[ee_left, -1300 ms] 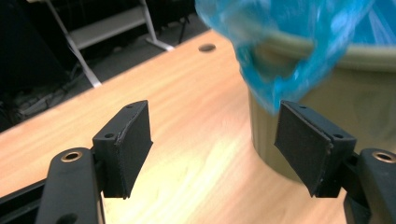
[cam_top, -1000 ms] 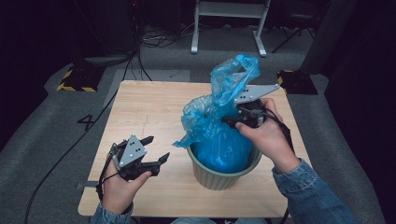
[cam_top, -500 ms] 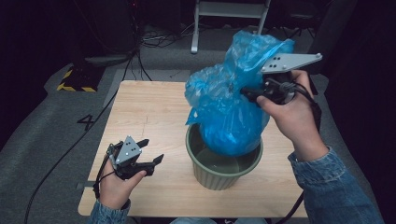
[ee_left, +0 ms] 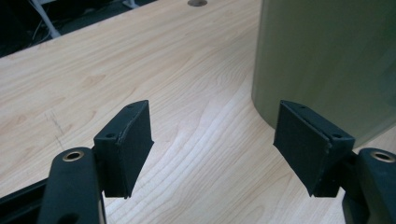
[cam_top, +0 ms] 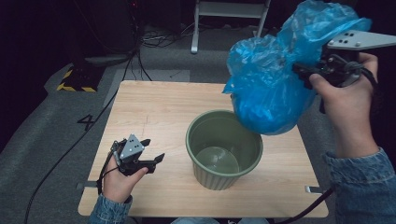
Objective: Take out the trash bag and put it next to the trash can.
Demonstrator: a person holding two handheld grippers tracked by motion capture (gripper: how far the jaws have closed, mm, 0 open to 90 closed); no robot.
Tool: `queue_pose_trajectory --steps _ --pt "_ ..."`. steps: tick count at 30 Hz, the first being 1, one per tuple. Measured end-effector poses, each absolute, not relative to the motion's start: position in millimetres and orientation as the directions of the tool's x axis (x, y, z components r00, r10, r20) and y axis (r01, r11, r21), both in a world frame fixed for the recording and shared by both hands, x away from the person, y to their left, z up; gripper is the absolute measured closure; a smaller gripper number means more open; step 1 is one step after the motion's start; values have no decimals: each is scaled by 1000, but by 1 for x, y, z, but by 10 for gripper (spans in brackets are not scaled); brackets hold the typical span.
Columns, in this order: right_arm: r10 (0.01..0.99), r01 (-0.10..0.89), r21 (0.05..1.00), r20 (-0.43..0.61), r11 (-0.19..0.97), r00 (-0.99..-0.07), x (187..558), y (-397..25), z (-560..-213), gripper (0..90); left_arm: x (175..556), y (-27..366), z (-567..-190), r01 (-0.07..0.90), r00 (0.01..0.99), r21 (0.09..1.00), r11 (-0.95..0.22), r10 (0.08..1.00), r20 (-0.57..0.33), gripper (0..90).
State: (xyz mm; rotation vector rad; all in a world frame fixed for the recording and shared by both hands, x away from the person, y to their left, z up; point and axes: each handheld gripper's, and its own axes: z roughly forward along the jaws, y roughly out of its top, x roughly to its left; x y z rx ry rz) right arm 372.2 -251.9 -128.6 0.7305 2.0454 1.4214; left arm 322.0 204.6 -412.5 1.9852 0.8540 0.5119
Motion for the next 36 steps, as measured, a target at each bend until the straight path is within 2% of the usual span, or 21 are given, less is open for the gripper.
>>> queue_pose_trajectory --steps 5,13,14,25,36 --pt "753 117 944 -168 310 -636 379 -281 -134 899 325 212 -421 391 665 844 -368 747 18 270" --pt "808 226 921 -140 319 -572 399 -313 -175 899 325 225 -432 421 639 831 -363 769 13 270" --pt "818 255 914 -125 314 -561 404 -319 -190 899 324 228 -435 430 631 829 -358 776 8 270" --pt "834 376 874 -57 308 -550 425 -333 -256 898 323 238 -452 458 605 818 -349 796 0 269" --pt "823 441 837 -18 323 -568 442 -320 -308 897 324 240 -457 468 598 816 -339 801 -11 270"
